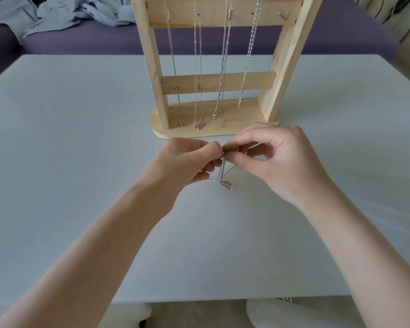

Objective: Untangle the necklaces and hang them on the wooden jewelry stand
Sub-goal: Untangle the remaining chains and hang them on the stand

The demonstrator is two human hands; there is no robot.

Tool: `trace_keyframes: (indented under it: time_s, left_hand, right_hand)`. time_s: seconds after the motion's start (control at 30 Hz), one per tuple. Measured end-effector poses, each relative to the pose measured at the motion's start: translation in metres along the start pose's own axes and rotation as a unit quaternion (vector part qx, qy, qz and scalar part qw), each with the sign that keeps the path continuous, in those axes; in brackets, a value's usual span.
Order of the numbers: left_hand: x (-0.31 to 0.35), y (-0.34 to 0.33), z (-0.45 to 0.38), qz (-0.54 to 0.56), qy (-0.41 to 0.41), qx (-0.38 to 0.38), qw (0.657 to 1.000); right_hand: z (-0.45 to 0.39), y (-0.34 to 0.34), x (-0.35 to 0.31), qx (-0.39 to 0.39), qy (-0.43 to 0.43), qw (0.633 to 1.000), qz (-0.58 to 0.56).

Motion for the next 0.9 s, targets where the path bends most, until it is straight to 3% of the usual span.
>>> trace_keyframes:
  time_s: [0.3,0.47,0.73,0.9]
  left_hand:
    - [0.004,-0.002,0.000,0.011,-0.018,-0.009,1.000]
    - [0.009,0.003,0.000,-0.071,-0.077,0.057,0.993]
    - [0.005,-0.001,-0.002,-0.007,-0.064,0.025,0.998]
    - [0.006,-0.003,-0.002,-0.042,-0.079,0.032,0.995]
  right_hand:
    - [0.003,-0.004,0.007,-0.026,-0.053,0.998,0.006]
    - [0.004,-0.006,0.008,-0.034,-0.089,0.995,-0.002]
    - [0.007,-0.007,0.016,0.019,-0.184,0.968,-0.171]
    - [0.009,-0.013,0.019,0.005,-0.221,0.949,-0.225]
Point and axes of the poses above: each hand's wrist, its own z-axis away from the middle knuckle, its own y-axis out of the back of the hand, x = y × z, the point moved 6 cm from there along -z, towards the middle knuckle, and after that the axes turned 11 degrees about y, right-handed, at the moved point
